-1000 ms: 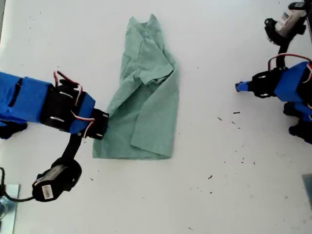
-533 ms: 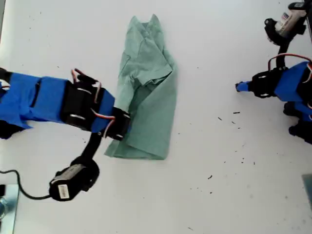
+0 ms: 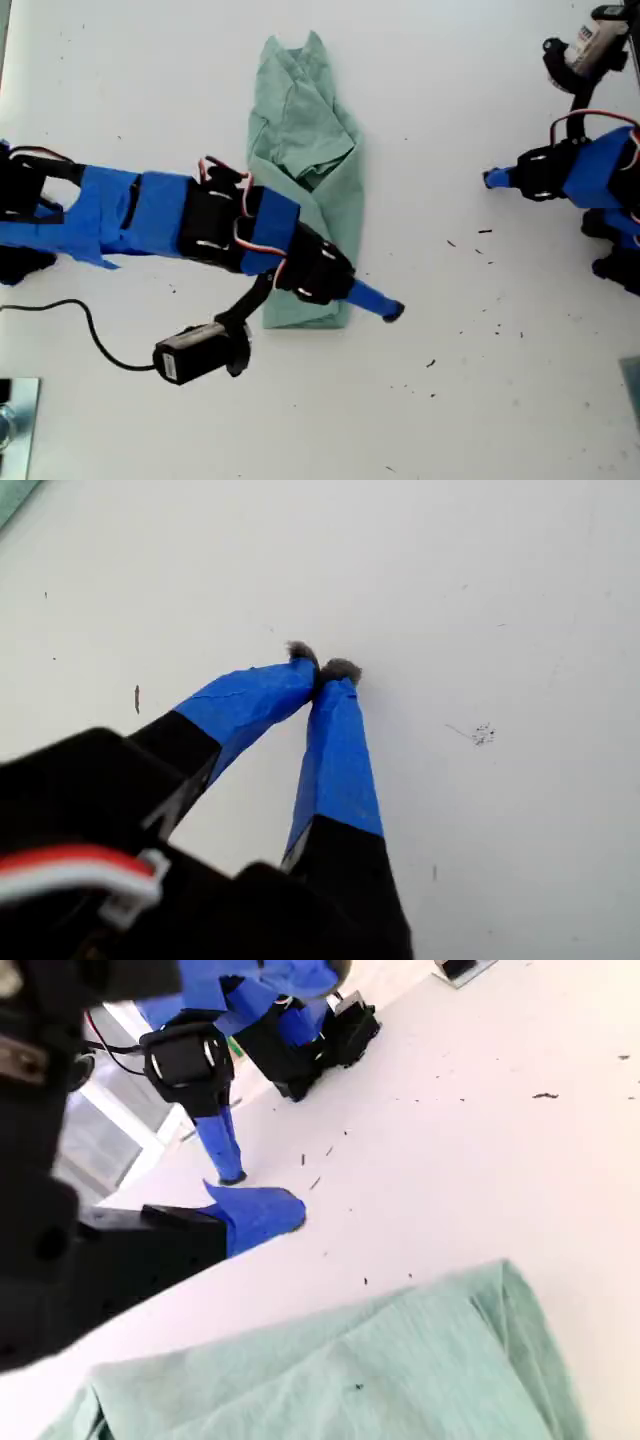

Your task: Fold t shirt

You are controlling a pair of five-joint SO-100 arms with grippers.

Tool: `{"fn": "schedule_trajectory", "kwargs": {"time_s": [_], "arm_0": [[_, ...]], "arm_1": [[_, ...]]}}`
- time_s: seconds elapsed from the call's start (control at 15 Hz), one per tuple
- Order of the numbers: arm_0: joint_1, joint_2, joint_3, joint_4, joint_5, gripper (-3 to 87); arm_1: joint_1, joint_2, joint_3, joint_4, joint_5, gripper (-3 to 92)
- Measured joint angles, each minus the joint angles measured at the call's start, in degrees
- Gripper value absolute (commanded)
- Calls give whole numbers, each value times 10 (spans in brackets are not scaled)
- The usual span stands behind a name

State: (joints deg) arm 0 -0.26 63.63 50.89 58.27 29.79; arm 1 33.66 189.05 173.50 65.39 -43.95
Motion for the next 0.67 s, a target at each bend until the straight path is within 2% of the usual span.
{"fn": "schedule_trajectory", "kwargs": {"time_s": [0.13, 0.27, 0.33, 0.47, 0.6, 0.67], "arm_0": [[-8, 144, 69, 41, -4, 294], [-57, 315, 236, 77, -38, 250], [-96, 411, 349, 76, -56, 195], [-163, 621, 621, 33, -77, 116], [-192, 794, 875, 2, -107, -1], [-193, 838, 971, -13, -120, -2]], "arm_1": [[0, 0, 0, 2, 0, 24], [0, 0, 0, 2, 0, 24], [0, 0, 0, 2, 0, 24], [0, 0, 0, 2, 0, 24], [0, 0, 0, 2, 5, 24], [0, 0, 0, 2, 9, 24]]}}
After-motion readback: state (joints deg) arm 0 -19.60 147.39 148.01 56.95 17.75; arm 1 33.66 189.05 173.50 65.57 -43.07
